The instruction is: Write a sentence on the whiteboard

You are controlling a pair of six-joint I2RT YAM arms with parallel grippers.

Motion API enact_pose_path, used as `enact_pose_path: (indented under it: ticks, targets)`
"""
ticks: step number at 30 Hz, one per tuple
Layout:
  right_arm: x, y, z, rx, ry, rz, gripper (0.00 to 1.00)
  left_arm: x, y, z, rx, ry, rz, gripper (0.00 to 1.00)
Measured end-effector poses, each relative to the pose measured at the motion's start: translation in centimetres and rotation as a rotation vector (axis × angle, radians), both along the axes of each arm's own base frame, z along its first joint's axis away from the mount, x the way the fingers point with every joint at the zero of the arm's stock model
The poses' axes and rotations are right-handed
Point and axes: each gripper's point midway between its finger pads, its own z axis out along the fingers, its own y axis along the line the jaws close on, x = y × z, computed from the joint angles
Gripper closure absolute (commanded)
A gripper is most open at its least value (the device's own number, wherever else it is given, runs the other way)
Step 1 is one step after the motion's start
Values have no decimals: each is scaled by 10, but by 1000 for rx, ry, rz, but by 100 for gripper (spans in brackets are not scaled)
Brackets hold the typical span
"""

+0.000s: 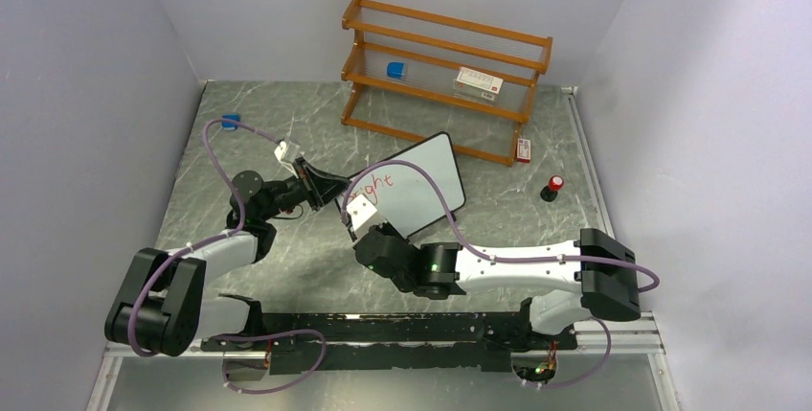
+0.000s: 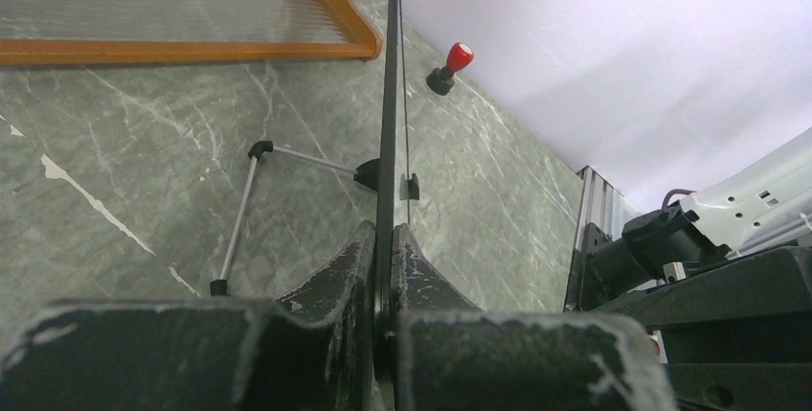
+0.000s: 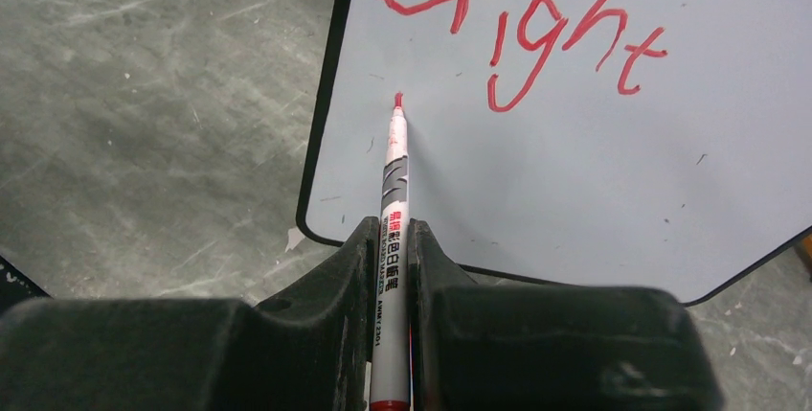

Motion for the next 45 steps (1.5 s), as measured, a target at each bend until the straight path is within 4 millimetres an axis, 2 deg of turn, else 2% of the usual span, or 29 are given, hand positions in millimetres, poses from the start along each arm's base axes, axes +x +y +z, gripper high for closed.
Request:
enact_pose_path:
  ticks: [20,45]
  targets:
    - [-10,-6,-17,-59,51,8,100,0,0,1,0,-3,0,95]
    - [0,-3,-1,2,-7,-43,100,0,0,1,0,-3,0,95]
